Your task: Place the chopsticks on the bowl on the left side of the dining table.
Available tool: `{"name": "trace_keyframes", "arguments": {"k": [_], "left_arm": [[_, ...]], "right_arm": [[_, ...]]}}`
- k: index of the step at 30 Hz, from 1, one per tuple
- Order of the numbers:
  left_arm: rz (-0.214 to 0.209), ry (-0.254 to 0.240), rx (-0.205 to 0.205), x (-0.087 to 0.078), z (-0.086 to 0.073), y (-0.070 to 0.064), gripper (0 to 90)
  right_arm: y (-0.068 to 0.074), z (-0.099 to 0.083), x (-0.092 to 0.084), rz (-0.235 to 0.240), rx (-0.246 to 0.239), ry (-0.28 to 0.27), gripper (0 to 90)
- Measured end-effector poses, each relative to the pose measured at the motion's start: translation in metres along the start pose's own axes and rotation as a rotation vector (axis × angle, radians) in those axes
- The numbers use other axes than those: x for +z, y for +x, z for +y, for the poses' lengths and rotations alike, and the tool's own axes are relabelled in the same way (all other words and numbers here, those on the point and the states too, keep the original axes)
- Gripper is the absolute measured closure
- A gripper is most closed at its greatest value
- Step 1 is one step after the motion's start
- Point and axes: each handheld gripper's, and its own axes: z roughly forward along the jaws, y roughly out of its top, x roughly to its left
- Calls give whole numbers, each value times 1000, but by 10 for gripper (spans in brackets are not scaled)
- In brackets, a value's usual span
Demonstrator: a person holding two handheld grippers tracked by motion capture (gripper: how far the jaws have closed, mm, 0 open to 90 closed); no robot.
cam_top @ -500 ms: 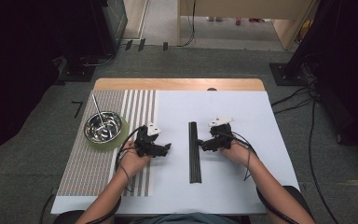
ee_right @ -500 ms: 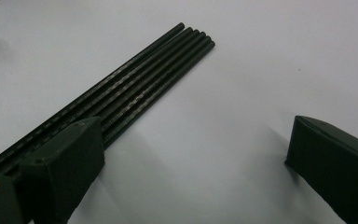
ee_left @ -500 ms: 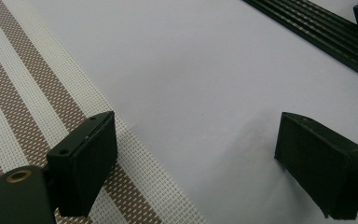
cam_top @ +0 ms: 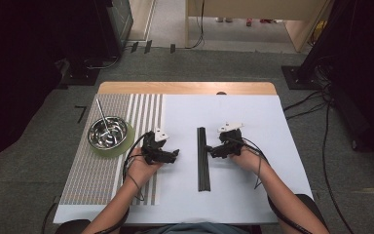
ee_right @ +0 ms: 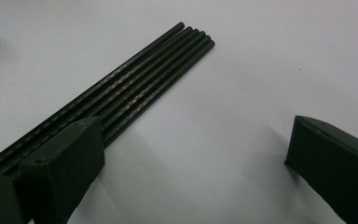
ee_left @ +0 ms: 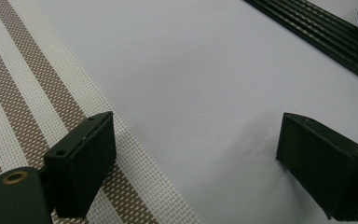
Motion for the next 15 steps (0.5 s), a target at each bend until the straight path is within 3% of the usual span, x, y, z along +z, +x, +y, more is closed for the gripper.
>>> {"name": "trace_keyframes", "arguments": {"k": [5,9,11,15], "left_arm": [[20,-3,-16,1,2,-2,128],[41,-8,-53,1,3,-2,146],[34,-14,-82,-1,4,-1,147],[33,-25,-85,-4,6,-1,158]], "right_arm": [[0,0,0,1,-2,2,34],[0,0,0,2,-2,1,33],[0,0,0,2,-3,2,34],[0,0,0,2,-1,4,33]]}}
